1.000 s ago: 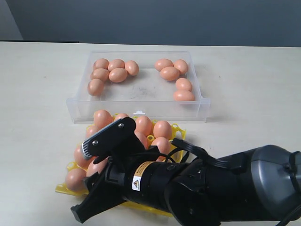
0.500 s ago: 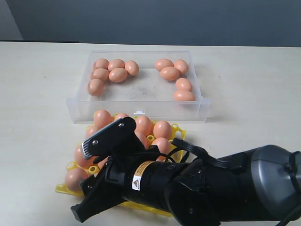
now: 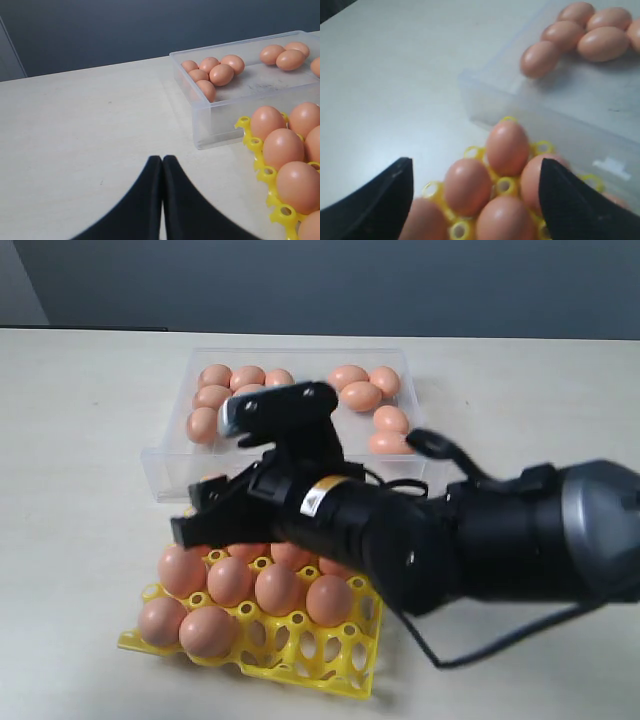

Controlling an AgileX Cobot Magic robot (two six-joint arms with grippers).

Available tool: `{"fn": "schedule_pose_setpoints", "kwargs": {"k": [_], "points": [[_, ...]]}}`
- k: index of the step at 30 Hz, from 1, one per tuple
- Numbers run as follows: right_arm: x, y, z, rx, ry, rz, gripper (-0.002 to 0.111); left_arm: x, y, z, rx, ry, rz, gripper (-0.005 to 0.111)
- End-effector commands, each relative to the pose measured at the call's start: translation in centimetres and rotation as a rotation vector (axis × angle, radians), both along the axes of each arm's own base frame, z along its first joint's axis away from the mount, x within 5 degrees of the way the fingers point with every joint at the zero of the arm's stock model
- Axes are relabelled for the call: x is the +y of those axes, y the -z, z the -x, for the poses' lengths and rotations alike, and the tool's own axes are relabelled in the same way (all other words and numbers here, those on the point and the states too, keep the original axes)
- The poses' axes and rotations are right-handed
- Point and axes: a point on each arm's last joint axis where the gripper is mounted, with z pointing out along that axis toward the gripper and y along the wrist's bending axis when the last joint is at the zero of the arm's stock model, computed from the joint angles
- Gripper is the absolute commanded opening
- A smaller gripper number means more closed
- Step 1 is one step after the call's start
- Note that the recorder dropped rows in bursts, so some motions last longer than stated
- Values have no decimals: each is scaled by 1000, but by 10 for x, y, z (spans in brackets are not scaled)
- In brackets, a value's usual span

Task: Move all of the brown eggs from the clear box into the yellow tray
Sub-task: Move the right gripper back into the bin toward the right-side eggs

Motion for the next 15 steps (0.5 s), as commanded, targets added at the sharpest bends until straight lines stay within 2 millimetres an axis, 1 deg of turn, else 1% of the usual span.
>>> {"fn": "schedule_pose_setpoints", "kwargs": {"k": [1,4,6,9,11,13,15], "points": [[-12,-13,-36,62,8,51,67,0,0,0,-9,5,1,0],[-11,-28,-51,126,-40,60,66,0,0,0,-9,5,1,0],[-7,-38,-54,125,-93,83,64,0,0,0,-9,5,1,0],[-1,-53,-59,18,-159,131,62,0,0,0,-9,5,1,0],[-5,-62,-71,-1,-125,105,62,0,0,0,-9,5,1,0],[-12,-72,-89,11,-62,63,62,0,0,0,-9,5,1,0],[-19,-75,-107,45,-5,32,62,0,0,0,-9,5,1,0]]}}
